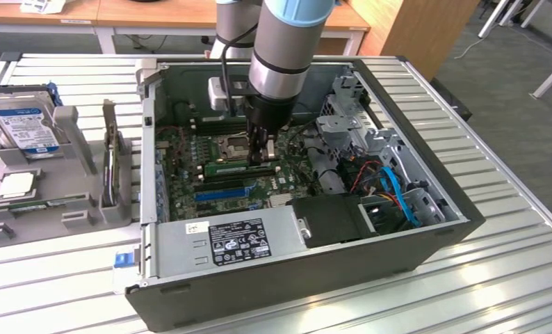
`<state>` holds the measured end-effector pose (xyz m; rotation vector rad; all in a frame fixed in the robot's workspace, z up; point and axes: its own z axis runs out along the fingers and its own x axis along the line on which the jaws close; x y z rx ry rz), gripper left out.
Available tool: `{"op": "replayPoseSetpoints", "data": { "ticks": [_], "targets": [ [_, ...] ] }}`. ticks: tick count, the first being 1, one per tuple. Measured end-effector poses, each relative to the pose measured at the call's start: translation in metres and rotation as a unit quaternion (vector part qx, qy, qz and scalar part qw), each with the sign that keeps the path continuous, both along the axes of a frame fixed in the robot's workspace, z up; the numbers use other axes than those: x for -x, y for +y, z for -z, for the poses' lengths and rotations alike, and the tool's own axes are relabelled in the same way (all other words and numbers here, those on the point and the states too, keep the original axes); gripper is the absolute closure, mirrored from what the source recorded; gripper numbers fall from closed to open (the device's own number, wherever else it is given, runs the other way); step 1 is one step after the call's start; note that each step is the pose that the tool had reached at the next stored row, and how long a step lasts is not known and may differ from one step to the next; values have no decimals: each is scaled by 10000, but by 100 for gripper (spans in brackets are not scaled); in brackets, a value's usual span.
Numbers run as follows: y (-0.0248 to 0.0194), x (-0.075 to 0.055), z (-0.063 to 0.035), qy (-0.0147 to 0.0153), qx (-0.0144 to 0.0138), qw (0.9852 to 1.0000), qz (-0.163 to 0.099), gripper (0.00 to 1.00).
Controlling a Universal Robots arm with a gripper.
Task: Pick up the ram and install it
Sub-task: 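Insert the ram into the slot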
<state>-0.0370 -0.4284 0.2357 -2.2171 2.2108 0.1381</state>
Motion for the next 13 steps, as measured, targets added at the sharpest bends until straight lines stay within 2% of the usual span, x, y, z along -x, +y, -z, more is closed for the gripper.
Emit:
{"op": "replayPoseSetpoints", "data": {
  "ticks": [13],
  "targets": [
    [8, -2, 39, -1, -2, 10000, 0, 88]
  ]
}}
